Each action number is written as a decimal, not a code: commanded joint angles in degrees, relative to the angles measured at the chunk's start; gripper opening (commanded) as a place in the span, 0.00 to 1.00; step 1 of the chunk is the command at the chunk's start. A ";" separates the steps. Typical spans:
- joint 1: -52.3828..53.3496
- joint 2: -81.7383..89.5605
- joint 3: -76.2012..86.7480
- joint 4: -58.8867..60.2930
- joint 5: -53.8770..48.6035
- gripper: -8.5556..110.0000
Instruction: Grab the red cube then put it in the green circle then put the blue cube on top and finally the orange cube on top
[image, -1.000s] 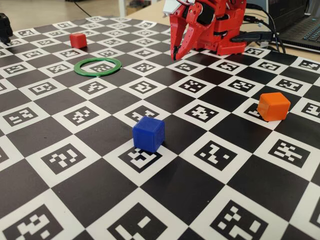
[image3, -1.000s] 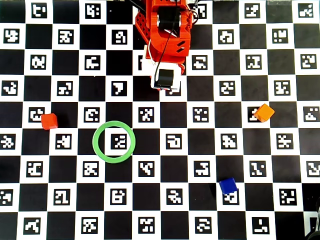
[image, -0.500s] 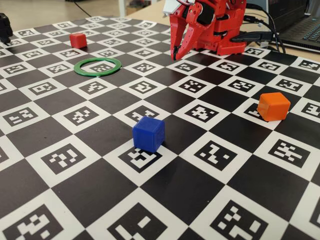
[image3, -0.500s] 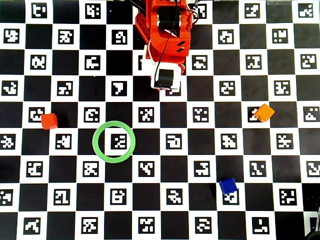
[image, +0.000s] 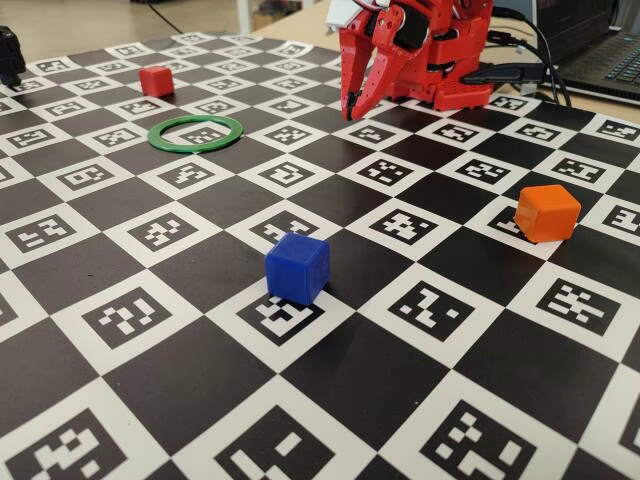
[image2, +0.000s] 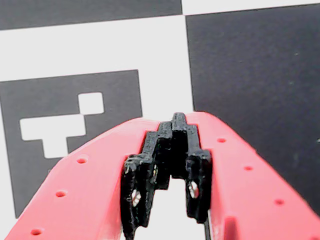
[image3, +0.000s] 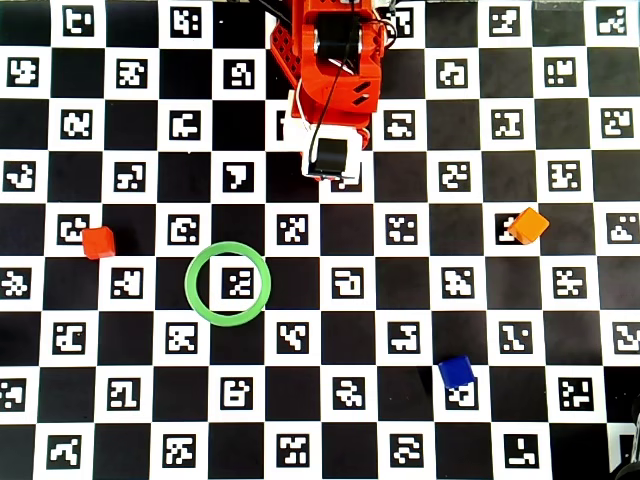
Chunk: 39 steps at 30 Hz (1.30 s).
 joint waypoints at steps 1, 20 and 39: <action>-0.26 2.90 3.25 2.90 3.96 0.03; -1.67 -43.59 -50.45 12.66 25.58 0.03; 17.75 -76.55 -97.65 30.67 34.80 0.09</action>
